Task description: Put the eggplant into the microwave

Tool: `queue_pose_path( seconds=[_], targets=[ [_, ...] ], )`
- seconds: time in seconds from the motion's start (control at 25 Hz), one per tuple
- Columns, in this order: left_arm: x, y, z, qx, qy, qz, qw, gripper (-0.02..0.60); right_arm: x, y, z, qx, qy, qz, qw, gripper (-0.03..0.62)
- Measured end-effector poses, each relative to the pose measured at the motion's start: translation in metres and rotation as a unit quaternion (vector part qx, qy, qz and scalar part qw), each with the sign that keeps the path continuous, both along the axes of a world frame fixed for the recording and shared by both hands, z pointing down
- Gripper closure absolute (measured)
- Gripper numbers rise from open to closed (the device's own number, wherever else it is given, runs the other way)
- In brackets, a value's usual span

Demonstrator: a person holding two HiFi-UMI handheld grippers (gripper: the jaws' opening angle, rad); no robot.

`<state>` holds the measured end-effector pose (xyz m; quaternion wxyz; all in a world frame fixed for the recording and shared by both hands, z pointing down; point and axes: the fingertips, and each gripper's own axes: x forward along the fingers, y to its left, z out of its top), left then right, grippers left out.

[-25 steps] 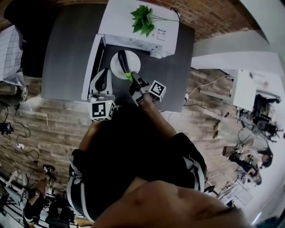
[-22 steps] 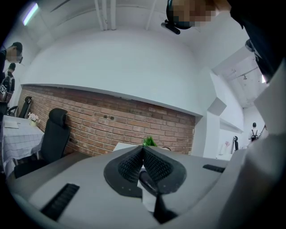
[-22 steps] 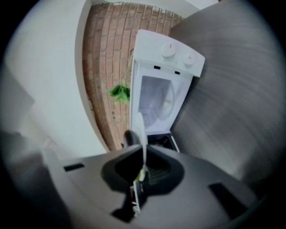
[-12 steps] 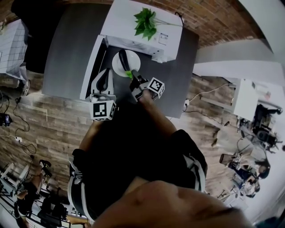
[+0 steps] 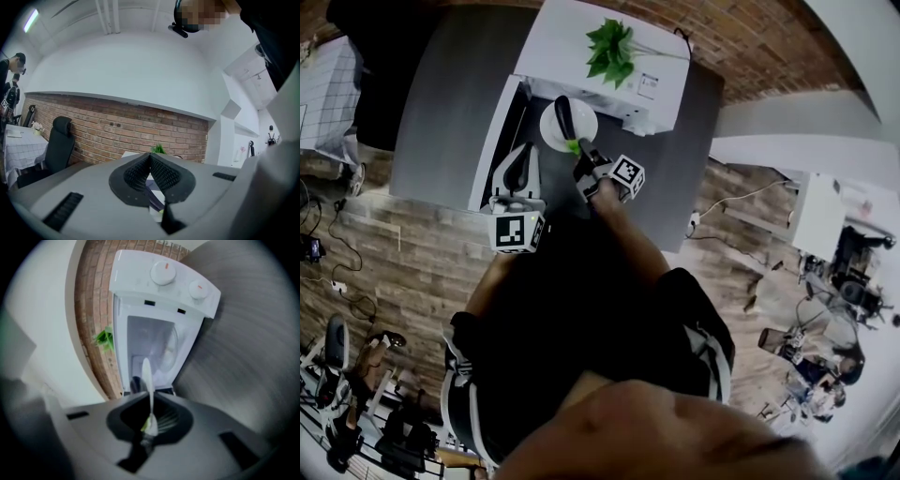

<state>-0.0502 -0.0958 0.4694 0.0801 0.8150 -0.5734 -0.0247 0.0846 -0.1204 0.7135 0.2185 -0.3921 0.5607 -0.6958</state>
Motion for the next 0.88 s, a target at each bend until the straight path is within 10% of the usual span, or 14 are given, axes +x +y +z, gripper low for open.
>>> queue_pose_path(
  seconds=[0.88],
  targets=[
    [-0.004,-0.019,0.002,-0.006,0.005,0.012,0.9999,0.546,0.014,-0.068,0.038,0.001,0.005,0.065,0.998,0.556]
  ],
)
